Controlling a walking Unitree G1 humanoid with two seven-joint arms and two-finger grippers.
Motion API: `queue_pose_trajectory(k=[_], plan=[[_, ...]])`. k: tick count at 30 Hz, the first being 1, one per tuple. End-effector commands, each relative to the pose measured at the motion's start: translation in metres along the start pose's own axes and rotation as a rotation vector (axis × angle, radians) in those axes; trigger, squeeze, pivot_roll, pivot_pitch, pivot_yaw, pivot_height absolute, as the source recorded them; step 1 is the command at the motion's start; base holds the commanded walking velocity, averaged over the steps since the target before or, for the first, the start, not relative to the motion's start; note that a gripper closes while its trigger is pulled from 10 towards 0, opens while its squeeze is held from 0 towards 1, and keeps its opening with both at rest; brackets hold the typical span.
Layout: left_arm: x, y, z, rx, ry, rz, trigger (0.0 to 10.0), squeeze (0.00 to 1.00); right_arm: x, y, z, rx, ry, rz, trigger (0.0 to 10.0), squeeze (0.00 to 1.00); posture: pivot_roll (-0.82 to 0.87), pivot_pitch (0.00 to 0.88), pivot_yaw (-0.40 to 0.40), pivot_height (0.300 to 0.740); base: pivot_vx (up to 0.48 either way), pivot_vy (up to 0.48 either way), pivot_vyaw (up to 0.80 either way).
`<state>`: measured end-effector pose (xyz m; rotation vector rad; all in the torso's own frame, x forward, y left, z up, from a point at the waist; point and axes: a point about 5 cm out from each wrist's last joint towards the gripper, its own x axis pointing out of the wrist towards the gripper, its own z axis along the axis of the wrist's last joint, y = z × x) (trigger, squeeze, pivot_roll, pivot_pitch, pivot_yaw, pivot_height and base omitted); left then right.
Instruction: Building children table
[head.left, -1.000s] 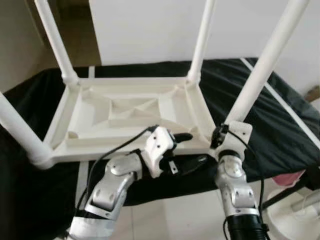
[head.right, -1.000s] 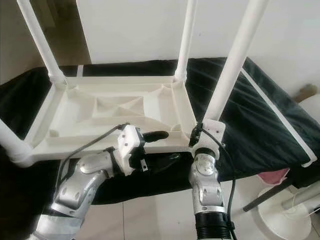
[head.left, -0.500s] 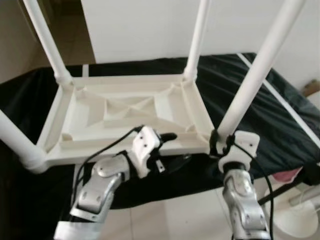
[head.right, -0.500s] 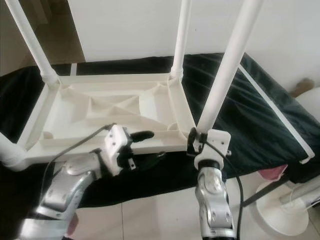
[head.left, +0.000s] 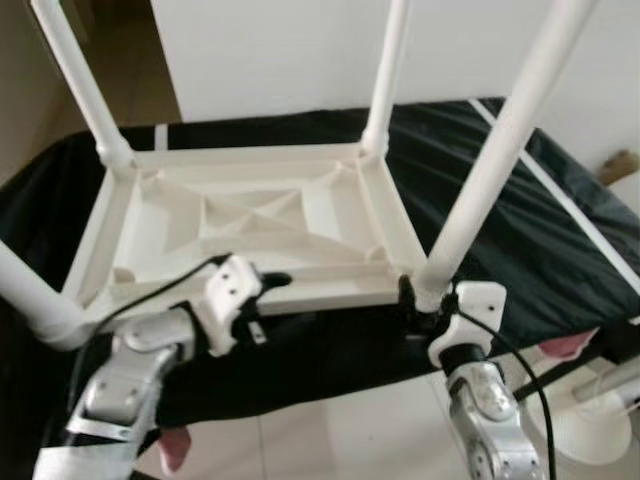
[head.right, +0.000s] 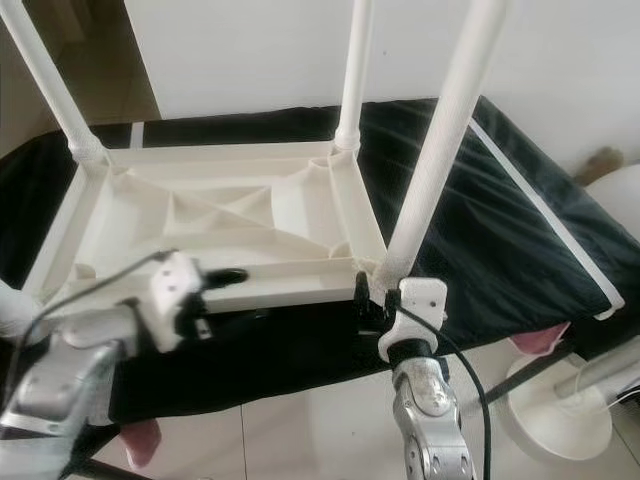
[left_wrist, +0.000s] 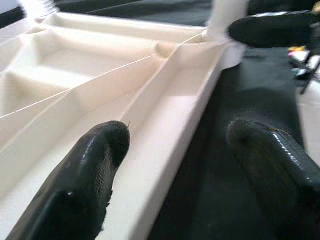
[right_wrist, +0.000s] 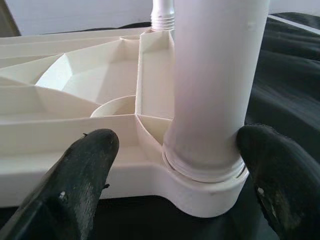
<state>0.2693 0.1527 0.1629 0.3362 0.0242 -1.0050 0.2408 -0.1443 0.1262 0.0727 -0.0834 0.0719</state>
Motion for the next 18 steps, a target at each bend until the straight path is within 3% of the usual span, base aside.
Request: queue_pose_trajectory(k=[1,5,6,9,12,18], plan=[[-0.003,0.0,-0.007,0.006,0.038,0.016,10.0,0.0,-0.002,0.006,0.0,0.022,0.0,0.049,10.0,0.0,0.01,0.091,-0.045,0.74,0.0,0.0,0.0],[-0.008,0.002,-0.01,0.018,0.055,0.032,10.0,0.0,0.0,0.011,0.001,0.036,0.001,0.098,10.0,0.0,0.01,0.092,-0.047,0.74,0.0,0.0,0.0],[-0.016,0.008,-0.013,0.019,0.081,0.07,10.0,0.0,0.004,0.02,0.004,0.053,-0.009,0.163,10.0,0.0,0.01,0.094,-0.044,0.74,0.0,0.0,0.0],[-0.02,0.01,-0.014,0.016,0.092,0.087,10.0,0.0,0.006,0.022,0.006,0.057,-0.018,0.179,10.0,0.0,0.01,0.095,-0.045,0.74,0.0,0.0,0.0],[-0.03,0.01,-0.029,0.049,0.186,0.11,10.0,0.0,0.016,0.026,0.009,0.094,-0.031,0.193,10.0,0.0,0.02,0.094,-0.045,0.74,0.0,0.0,0.0],[-0.033,0.008,-0.037,0.068,0.234,0.1,10.0,0.0,0.019,0.028,0.01,0.091,-0.041,0.208,10.0,0.0,0.03,0.091,-0.043,0.74,0.0,0.0,0.0]])
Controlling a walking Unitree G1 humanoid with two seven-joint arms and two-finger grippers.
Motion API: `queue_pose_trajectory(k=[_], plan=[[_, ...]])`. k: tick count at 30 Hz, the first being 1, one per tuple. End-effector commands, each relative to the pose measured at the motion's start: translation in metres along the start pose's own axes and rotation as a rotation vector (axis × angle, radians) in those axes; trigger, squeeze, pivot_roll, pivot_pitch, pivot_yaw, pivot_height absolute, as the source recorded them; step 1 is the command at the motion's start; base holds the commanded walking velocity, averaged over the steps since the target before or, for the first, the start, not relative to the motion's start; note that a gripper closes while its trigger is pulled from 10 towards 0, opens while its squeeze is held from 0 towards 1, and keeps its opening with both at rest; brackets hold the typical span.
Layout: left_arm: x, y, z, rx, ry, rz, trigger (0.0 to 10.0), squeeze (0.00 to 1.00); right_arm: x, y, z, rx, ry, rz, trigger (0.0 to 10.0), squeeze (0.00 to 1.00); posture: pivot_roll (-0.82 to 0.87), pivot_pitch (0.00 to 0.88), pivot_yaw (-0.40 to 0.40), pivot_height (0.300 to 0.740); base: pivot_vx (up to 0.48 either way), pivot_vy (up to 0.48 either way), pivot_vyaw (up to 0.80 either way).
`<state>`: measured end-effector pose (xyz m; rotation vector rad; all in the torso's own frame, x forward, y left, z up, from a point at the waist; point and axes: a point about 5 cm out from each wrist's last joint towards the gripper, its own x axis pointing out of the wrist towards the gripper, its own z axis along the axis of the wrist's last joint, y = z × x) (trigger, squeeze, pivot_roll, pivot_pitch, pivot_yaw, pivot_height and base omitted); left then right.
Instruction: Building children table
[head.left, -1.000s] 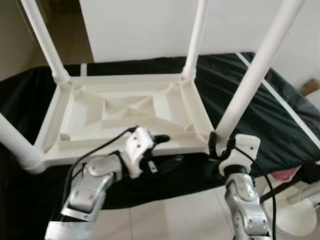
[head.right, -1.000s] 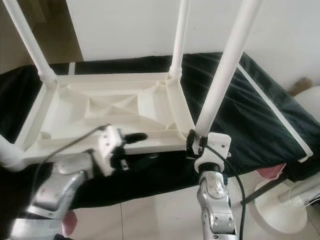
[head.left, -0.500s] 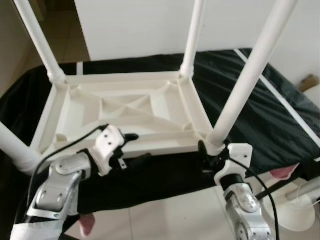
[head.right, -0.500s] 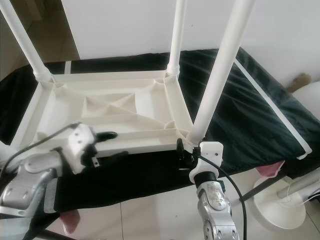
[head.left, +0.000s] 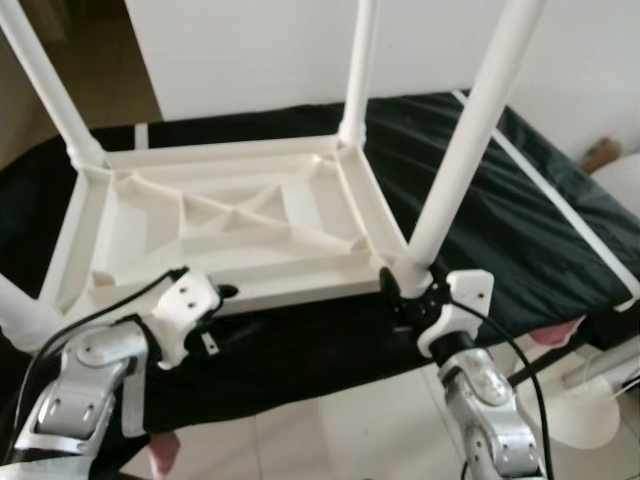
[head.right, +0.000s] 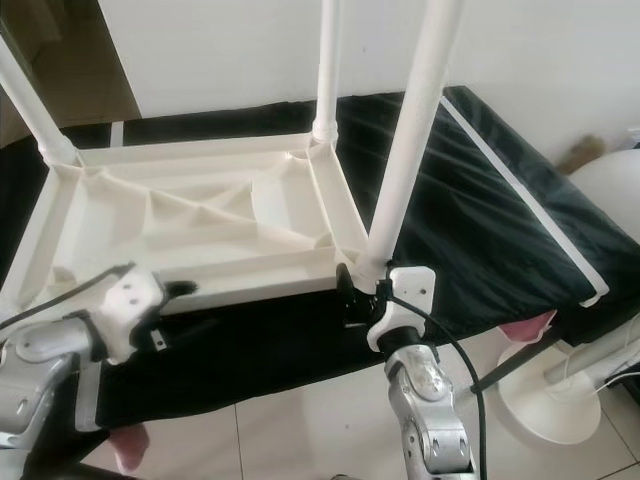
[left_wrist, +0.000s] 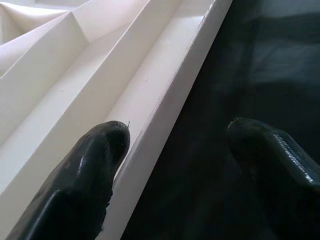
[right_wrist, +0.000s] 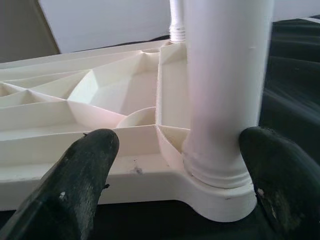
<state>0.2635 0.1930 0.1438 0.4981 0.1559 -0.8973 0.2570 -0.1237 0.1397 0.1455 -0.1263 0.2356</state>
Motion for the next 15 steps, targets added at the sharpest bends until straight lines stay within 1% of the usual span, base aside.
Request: queue_pose_trajectory(k=[1,4,5,7,11,13,15], plan=[[0.001,-0.004,-0.008,-0.005,0.04,0.021,10.0,0.0,0.003,0.006,-0.001,0.012,-0.003,0.041,10.0,0.0,0.03,0.091,-0.043,0.74,0.0,0.0,0.0],[0.008,-0.011,-0.011,-0.001,0.042,0.014,10.0,0.0,0.005,-0.004,0.0,0.009,-0.022,-0.022,10.0,0.0,0.03,0.089,-0.045,0.74,0.0,0.0,0.0],[0.008,-0.011,-0.011,-0.001,0.042,0.014,10.0,0.0,0.005,-0.004,0.0,0.009,-0.022,-0.022,10.0,0.0,0.03,0.089,-0.045,0.74,0.0,0.0,0.0],[0.012,-0.014,-0.01,0.008,0.033,0.003,10.0,0.0,0.007,-0.01,0.001,0.017,-0.022,-0.037,10.0,0.0,0.03,0.086,-0.045,0.74,0.0,0.0,0.0],[0.013,-0.014,-0.009,0.003,0.023,0.003,10.0,0.0,0.007,-0.009,0.001,0.019,-0.022,-0.027,10.0,0.0,0.03,0.086,-0.045,0.74,0.0,0.0,0.0],[0.013,-0.014,-0.008,0.001,0.016,0.003,10.0,0.0,0.007,-0.007,0.001,0.023,-0.022,-0.01,10.0,0.0,0.03,0.083,-0.044,0.74,0.0,0.0,0.0],[0.014,-0.016,-0.005,-0.004,-0.002,-0.009,10.0,0.0,0.003,0.01,-0.002,0.046,-0.003,0.101,10.0,0.0,0.03,0.078,-0.045,0.74,0.0,0.0,0.0]])
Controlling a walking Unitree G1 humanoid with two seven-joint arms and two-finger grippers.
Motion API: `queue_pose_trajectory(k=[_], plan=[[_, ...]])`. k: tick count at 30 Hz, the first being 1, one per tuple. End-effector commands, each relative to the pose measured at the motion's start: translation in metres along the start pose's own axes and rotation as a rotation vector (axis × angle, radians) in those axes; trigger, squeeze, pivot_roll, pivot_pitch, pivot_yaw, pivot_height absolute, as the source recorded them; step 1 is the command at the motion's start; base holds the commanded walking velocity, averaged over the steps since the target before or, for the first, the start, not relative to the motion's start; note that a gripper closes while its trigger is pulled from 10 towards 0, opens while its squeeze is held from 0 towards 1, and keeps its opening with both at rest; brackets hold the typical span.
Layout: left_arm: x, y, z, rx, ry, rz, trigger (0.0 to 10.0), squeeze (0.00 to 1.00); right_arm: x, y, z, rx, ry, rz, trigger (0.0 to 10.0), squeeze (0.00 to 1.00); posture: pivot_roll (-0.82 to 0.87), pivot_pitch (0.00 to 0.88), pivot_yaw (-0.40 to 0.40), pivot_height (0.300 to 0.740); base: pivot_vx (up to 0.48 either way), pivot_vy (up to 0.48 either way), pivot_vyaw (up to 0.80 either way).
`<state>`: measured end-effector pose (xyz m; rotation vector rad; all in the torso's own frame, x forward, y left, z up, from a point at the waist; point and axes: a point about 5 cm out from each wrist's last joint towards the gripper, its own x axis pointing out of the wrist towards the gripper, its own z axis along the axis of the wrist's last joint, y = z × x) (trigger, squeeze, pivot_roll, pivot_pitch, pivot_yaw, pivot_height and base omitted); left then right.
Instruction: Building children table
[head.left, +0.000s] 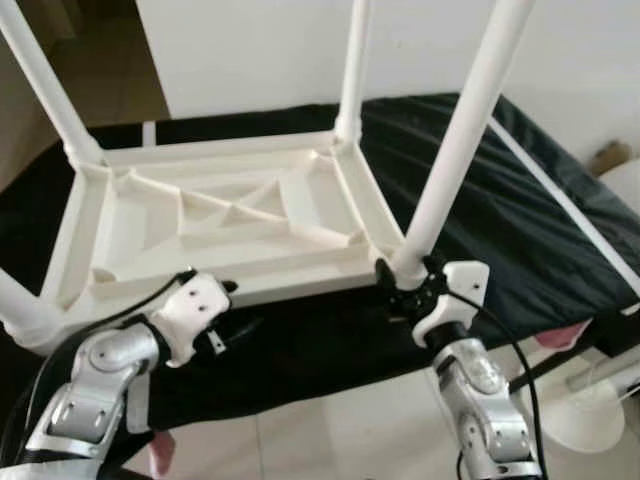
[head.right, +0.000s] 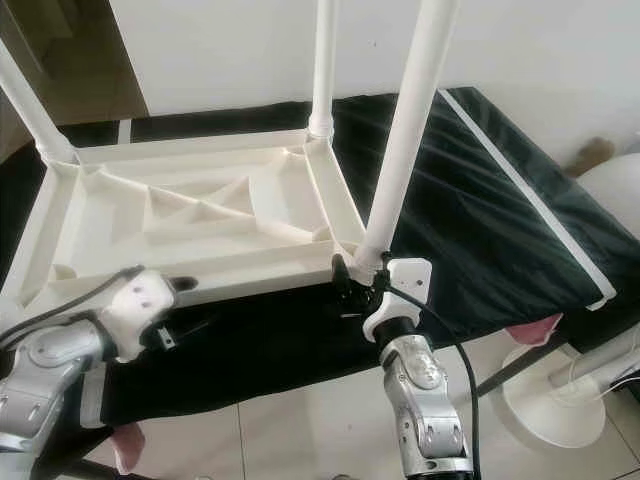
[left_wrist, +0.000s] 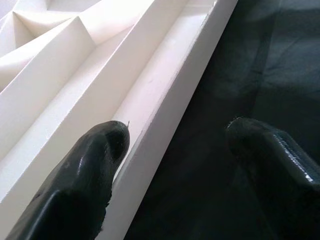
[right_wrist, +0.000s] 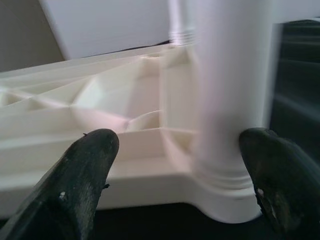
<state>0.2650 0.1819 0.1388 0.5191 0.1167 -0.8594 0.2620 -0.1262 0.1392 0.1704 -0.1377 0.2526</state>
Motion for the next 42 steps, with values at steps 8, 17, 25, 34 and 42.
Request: queue_pose_trajectory(k=[8,17,25,34,42], plan=[[0.005,-0.013,0.008,-0.084,-0.081,-0.05,10.0,0.0,-0.005,0.035,-0.011,0.048,0.043,0.206,10.0,0.0,0.05,0.063,-0.05,0.74,0.0,0.0,0.0],[0.0,-0.015,0.02,-0.202,-0.18,-0.062,10.0,0.0,0.01,0.024,-0.012,0.029,0.014,0.161,10.0,0.0,0.05,0.048,-0.045,0.74,0.0,0.0,0.0],[0.001,-0.038,0.029,-0.249,-0.201,-0.189,10.0,0.0,0.039,-0.014,0.004,-0.032,-0.056,0.011,10.0,0.0,0.07,0.038,-0.041,0.74,0.0,0.0,0.0],[-0.006,-0.06,0.026,-0.306,-0.168,-0.256,10.0,0.0,0.045,-0.048,0.009,-0.072,-0.086,-0.182,10.0,0.0,0.09,0.035,-0.046,0.74,0.0,0.0,0.0],[-0.029,-0.053,0.013,-0.332,-0.087,-0.227,10.0,0.0,0.036,-0.092,0.012,-0.136,-0.084,-0.343,10.0,0.0,0.09,0.04,-0.049,0.74,0.0,0.0,0.0]])
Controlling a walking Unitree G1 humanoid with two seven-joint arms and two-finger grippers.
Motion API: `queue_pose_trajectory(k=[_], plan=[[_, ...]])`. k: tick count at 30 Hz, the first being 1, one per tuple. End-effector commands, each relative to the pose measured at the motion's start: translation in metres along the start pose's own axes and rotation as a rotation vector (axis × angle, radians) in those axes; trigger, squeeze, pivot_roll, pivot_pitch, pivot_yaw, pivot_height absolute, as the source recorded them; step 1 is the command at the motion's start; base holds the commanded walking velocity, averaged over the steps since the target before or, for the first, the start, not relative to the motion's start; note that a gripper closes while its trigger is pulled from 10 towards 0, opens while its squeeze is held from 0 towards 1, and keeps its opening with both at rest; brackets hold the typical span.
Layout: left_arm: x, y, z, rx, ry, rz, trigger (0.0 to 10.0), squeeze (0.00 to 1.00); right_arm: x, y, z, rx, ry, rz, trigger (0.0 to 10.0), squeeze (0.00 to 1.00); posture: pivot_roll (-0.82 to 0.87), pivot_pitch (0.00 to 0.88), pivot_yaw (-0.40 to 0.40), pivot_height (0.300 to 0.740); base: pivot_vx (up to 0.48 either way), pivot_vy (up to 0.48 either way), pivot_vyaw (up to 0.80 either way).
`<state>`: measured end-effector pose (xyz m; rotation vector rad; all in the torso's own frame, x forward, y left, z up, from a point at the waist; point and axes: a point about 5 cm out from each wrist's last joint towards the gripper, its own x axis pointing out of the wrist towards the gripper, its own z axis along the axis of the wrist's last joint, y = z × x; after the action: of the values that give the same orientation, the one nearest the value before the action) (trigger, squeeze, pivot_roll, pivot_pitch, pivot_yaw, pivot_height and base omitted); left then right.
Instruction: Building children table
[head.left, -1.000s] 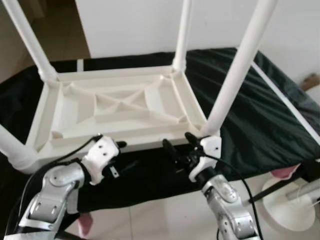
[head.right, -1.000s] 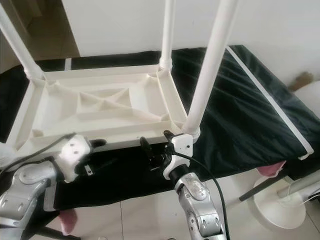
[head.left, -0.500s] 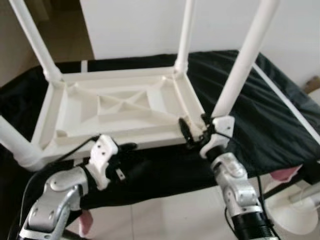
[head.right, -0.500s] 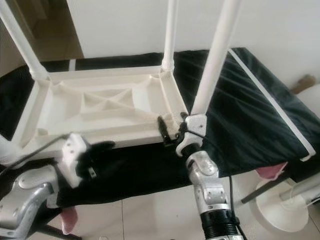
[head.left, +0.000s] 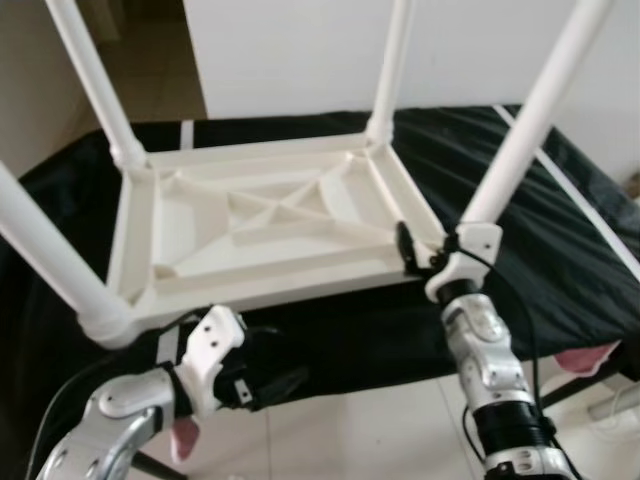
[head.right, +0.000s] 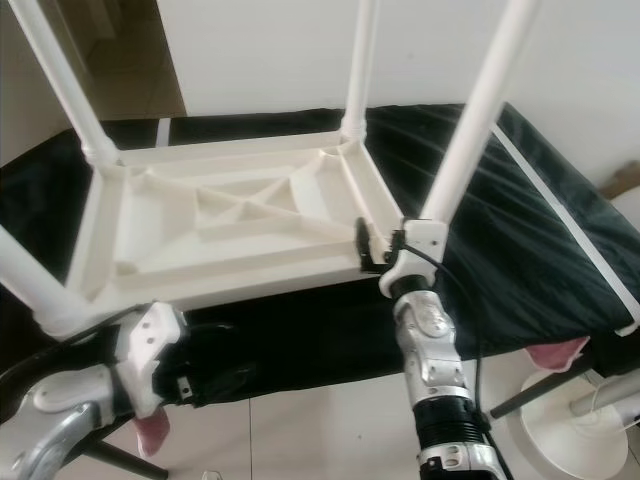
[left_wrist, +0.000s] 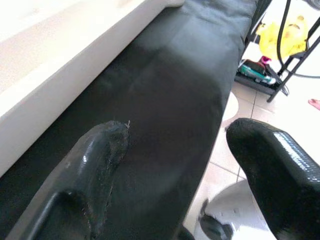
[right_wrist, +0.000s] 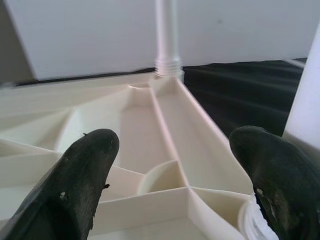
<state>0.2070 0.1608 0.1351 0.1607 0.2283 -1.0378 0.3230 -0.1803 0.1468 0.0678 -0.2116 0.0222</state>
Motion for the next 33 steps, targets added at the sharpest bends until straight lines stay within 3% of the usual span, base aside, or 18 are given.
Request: queue_pose_trajectory(k=[1,2,3,7,10,14,19,21,23,26,28,31,33], plan=[[-0.014,0.007,0.001,-0.009,0.014,0.008,10.0,0.0,-0.005,-0.037,0.0,-0.029,-0.004,-0.162,10.0,0.0,0.09,0.04,-0.048,0.74,0.0,0.0,0.0],[-0.014,0.007,0.001,-0.009,0.014,0.008,10.0,0.0,-0.005,-0.037,0.0,-0.029,-0.004,-0.162,10.0,0.0,0.09,0.04,-0.048,0.74,0.0,0.0,0.0],[-0.028,0.017,0.0,-0.003,0.048,0.05,10.0,0.0,-0.004,-0.048,0.003,-0.041,-0.015,-0.199,10.0,0.0,0.09,0.043,-0.046,0.74,0.0,0.0,0.0],[-0.038,0.023,-0.002,0.011,0.083,0.073,10.0,0.0,-0.004,-0.051,0.004,-0.046,-0.021,-0.209,10.0,0.0,0.1,0.048,-0.046,0.74,0.0,0.0,0.0],[-0.06,0.033,-0.006,0.039,0.158,0.115,10.0,0.0,-0.003,-0.056,0.006,-0.054,-0.028,-0.221,10.0,0.0,0.1,0.054,-0.043,0.74,0.0,0.0,0.0],[-0.079,0.036,-0.009,0.042,0.222,0.127,10.0,0.0,-0.002,-0.057,0.007,-0.059,-0.036,-0.214,10.0,0.0,0.11,0.061,-0.041,0.74,0.0,0.0,0.0],[-0.091,0.037,-0.011,0.031,0.256,0.144,10.0,0.0,-0.002,-0.054,0.007,-0.057,-0.038,-0.199,10.0,0.0,0.11,0.065,-0.043,0.74,0.0,0.0,0.0],[-0.098,0.039,-0.013,0.019,0.271,0.163,10.0,0.0,-0.001,-0.048,0.006,-0.054,-0.037,-0.171,10.0,0.0,0.11,0.071,-0.044,0.74,0.0,0.0,0.0],[-0.115,0.046,-0.014,0.004,0.293,0.222,10.0,0.0,0.001,-0.033,0.004,-0.044,-0.035,-0.11,10.0,0.0,0.12,0.077,-0.049,0.74,0.0,0.0,0.0],[-0.121,0.05,-0.014,0.005,0.298,0.249,10.0,0.0,0.002,-0.027,0.003,-0.04,-0.032,-0.092,10.0,0.0,0.12,0.077,-0.049,0.74,0.0,0.0,0.0],[-0.128,0.058,-0.014,0.013,0.298,0.307,10.0,0.0,0.002,-0.018,0.0,-0.049,-0.022,-0.06,10.0,0.0,0.12,0.084,-0.053,0.74,0.0,0.0,0.0],[-0.142,0.084,-0.007,0.094,0.266,0.478,10.0,0.0,0.0,0.003,-0.008,-0.056,0.007,0.01,10.0,0.0,0.13,0.087,-0.056,0.74,0.0,0.0,0.0],[-0.144,0.093,-0.003,0.109,0.236,0.536,10.0,0.0,-0.001,0.009,-0.01,-0.048,0.01,0.03,10.0,0.0,0.13,0.088,-0.057,0.74,0.0,0.0,0.0]])
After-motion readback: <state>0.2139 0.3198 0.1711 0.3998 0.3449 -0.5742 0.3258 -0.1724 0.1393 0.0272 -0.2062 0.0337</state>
